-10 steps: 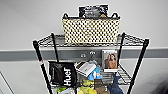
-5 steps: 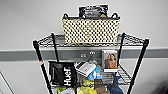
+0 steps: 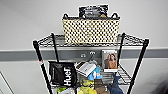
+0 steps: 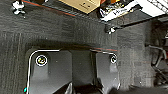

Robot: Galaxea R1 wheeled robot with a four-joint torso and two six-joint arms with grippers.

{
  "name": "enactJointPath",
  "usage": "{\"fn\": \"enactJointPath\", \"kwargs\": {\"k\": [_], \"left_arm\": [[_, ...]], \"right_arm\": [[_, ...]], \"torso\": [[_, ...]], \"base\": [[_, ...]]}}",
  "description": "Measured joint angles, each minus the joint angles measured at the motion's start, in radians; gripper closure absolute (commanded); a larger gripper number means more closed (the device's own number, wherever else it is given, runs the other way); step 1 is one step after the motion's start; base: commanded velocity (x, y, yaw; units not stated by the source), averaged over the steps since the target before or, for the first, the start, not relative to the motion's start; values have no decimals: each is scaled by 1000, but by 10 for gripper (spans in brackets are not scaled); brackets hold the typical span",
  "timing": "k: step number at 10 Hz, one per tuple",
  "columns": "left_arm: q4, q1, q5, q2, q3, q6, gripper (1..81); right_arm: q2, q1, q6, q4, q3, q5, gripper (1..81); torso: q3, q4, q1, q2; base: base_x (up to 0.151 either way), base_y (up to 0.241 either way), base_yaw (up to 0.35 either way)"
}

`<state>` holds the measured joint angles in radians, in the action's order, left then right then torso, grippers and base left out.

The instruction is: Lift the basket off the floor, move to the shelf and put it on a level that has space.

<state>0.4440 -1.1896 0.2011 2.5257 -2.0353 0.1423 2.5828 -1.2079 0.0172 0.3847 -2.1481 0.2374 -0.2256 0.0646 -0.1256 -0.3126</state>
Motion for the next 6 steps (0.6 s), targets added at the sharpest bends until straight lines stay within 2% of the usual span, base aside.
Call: {"fn": "enactJointPath", "kwargs": {"k": [6], "left_arm": [[0, -64, -8, 136, -218, 52, 10]], "right_arm": [[181, -68, -80, 0, -244, -21, 10]], "torso": [[0, 0, 0, 0]], "base": [[0, 0, 0]]}}
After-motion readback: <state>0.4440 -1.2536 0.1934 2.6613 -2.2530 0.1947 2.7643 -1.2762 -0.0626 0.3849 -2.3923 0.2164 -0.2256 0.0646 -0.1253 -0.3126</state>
